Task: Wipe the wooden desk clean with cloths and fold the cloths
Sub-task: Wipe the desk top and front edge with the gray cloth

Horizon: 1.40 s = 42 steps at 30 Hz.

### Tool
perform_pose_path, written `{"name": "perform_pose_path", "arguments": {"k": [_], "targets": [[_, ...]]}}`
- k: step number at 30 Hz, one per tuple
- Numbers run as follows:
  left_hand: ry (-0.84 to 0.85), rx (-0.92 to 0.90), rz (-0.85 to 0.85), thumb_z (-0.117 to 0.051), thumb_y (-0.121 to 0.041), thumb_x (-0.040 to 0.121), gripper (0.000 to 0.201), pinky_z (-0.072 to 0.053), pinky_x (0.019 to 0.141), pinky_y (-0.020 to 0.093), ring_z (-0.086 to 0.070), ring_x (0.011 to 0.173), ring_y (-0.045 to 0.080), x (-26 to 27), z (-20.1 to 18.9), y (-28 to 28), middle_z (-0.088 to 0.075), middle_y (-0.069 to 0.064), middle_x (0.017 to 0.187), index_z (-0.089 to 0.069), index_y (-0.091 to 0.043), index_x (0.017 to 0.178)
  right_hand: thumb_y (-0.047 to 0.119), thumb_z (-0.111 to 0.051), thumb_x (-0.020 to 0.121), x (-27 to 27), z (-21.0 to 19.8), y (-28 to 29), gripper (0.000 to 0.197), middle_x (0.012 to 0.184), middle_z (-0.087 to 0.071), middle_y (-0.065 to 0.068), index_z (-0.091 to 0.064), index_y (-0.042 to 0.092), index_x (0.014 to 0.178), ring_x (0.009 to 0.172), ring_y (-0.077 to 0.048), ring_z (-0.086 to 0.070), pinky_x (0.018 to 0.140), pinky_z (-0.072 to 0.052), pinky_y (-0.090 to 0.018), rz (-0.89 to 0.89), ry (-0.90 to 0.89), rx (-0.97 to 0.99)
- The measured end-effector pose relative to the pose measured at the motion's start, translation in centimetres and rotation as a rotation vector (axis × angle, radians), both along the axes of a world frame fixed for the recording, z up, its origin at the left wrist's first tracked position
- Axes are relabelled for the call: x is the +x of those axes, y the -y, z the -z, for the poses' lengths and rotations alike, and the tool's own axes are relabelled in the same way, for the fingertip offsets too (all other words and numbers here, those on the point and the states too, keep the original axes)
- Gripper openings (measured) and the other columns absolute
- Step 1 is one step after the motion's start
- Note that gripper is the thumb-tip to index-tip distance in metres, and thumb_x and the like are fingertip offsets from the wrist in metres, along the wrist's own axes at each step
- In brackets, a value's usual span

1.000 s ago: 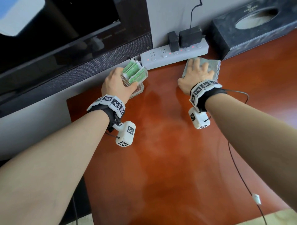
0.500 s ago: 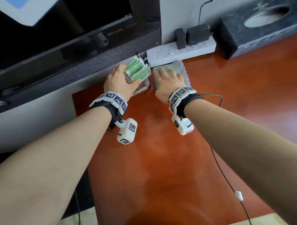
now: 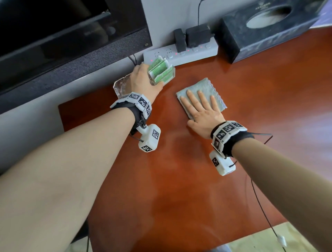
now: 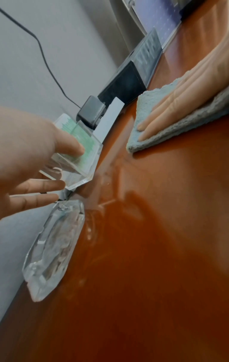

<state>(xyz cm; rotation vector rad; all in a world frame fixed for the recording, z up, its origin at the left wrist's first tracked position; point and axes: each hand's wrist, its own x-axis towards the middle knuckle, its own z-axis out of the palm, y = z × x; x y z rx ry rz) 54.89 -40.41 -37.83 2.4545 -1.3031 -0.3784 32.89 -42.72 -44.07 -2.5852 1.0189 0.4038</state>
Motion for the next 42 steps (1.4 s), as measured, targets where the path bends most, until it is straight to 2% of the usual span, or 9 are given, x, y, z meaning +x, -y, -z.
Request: {"name": "perform_pose_path", "arguments": {"k": [11,16,21,26,30,33,35,39,42], "targets": [[0.023,0.036,-0.004,-0.073,-0.037,0.082,0.051,-0.047,0.094,0.041,-0.056,0.115,0.027,0.8,2.7,0.3,-0.06,0.005,0.122,-0.056,-0.02,0.127,0.044,-0.029,0.091,-1.4,0.3,-0.4,0.079,0.159,0.024,0.01,0.024,0.037,0.149,0.147,-0.025,0.021,0.118,0.008,-0.054,0.024,0.014,-0.009],[0.17,0.075,0.056,-0.069,-0.046,0.08,0.051,-0.045,0.091,0.044,-0.053,0.111,0.029,1.5,2.9,0.1,-0.064,0.002,0.117,-0.056,-0.025,0.124,0.043,-0.029,0.091,-1.2,0.1,-0.6,0.08,0.159,0.026,0.008,0.024,0.035,0.149,0.146,-0.026,0.024,0.117,0.01,-0.055,0.037,0.009,0.017],[0.227,0.094,0.077,-0.067,-0.038,0.08,0.065,-0.039,0.099,0.046,-0.044,0.126,0.028,1.4,3.2,-0.1,-0.051,-0.003,0.143,-0.044,-0.027,0.14,0.048,-0.027,0.087,0.5,0.2,-2.0,0.082,0.16,0.025,0.003,0.022,0.031,0.151,0.146,-0.029,0.024,0.115,0.009,-0.06,0.078,0.011,0.017],[0.145,-0.023,-0.056,-0.068,-0.037,0.074,0.088,-0.031,0.11,0.05,-0.029,0.143,0.024,-0.3,2.6,-2.4,-0.028,-0.002,0.158,-0.027,-0.026,0.152,0.047,-0.022,0.091,2.0,0.2,-3.1,0.074,0.161,0.02,0.003,0.017,0.03,0.153,0.147,-0.029,0.02,0.116,0.007,-0.06,0.043,0.024,0.022],[0.037,-0.124,-0.299,-0.067,-0.032,0.08,0.077,-0.029,0.109,0.05,-0.027,0.145,0.023,-1.3,2.7,-9.9,-0.026,-0.003,0.16,-0.033,-0.027,0.149,0.042,-0.022,0.096,1.7,-0.2,-2.8,0.071,0.16,0.023,0.003,0.019,0.03,0.152,0.147,-0.028,0.021,0.117,0.006,-0.058,-0.024,0.02,0.044],[0.142,0.042,-0.445,-0.061,-0.033,0.088,0.07,-0.023,0.115,0.055,-0.021,0.147,0.023,-1.5,3.4,-18.3,-0.017,-0.002,0.163,-0.03,-0.029,0.15,0.04,-0.022,0.095,1.5,-0.8,-3.3,0.07,0.16,0.024,0.004,0.019,0.032,0.152,0.147,-0.027,0.021,0.118,0.007,-0.057,-0.045,-0.011,0.079],[0.134,0.188,-0.517,-0.053,-0.038,0.095,0.068,-0.016,0.118,0.058,-0.013,0.15,0.026,-1.3,3.8,-23.5,-0.006,-0.001,0.165,-0.02,-0.031,0.155,0.038,-0.023,0.094,2.0,-1.0,-3.8,0.071,0.16,0.023,0.005,0.017,0.033,0.152,0.147,-0.027,0.02,0.118,0.007,-0.057,-0.012,-0.012,0.095],[0.003,0.518,-0.38,-0.024,-0.057,0.1,0.068,-0.009,0.122,0.052,0.003,0.152,0.025,-1.0,4.8,-29.4,0.018,-0.002,0.164,0.005,-0.033,0.157,0.042,-0.024,0.093,3.8,-1.5,-5.2,0.073,0.159,0.025,0.005,0.018,0.034,0.152,0.147,-0.027,0.023,0.117,0.009,-0.057,0.073,-0.051,0.134],[-0.037,0.619,-0.292,-0.02,-0.063,0.098,0.073,-0.009,0.122,0.049,0.009,0.152,0.025,0.0,4.6,-29.0,0.025,-0.001,0.162,0.016,-0.034,0.155,0.051,-0.025,0.093,5.9,-1.8,-7.0,0.075,0.159,0.027,0.006,0.019,0.034,0.151,0.146,-0.027,0.024,0.117,0.01,-0.057,0.084,-0.065,0.129]]}}
